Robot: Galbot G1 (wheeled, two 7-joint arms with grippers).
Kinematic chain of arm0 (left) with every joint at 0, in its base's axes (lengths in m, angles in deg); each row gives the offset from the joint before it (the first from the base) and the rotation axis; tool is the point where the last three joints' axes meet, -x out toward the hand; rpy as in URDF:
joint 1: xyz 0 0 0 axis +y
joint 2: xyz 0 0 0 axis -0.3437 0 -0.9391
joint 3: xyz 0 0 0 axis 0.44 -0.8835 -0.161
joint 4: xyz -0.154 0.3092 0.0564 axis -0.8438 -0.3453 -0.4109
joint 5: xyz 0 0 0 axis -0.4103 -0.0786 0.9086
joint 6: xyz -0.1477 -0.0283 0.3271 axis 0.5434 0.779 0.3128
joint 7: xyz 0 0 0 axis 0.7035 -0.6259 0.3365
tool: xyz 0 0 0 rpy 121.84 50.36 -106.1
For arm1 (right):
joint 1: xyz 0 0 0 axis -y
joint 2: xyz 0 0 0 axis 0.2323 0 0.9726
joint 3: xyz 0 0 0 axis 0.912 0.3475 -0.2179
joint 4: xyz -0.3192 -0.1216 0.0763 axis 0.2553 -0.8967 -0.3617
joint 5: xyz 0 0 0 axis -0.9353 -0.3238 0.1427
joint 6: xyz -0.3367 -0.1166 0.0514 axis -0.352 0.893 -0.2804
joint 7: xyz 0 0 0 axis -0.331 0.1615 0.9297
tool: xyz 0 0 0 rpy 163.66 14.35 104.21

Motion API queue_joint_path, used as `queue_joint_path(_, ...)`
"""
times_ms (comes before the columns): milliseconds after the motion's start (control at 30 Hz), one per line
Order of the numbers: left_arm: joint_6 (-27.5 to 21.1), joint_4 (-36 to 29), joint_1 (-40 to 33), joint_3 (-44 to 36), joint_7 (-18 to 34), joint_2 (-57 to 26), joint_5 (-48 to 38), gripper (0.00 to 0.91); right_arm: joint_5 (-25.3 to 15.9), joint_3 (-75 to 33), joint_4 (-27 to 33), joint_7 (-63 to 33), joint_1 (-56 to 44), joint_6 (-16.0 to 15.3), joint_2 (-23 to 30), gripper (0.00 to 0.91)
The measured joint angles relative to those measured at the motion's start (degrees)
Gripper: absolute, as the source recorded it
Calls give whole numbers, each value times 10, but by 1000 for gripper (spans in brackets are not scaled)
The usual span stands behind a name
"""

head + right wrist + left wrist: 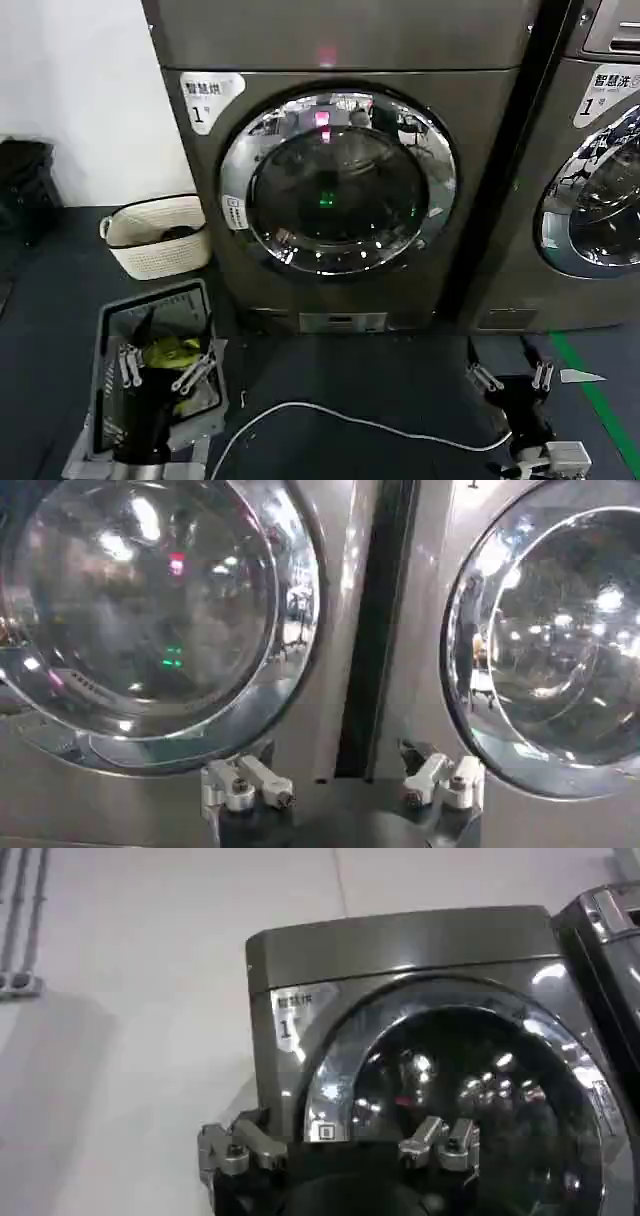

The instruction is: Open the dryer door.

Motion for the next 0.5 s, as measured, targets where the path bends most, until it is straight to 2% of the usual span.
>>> queue_joint_path(200,0,-5,3,-2,-1,-1,0,907,9,23,29,8,43,16,-51,907)
queue_joint_path(367,-1,-15,12,2,-3,-7,0,907,37,52,69,16,104,16,-114,907)
queue_joint_path(500,-1,-22,21,8,-7,-6,0,907,76,89,106,37,173,15,-161,907)
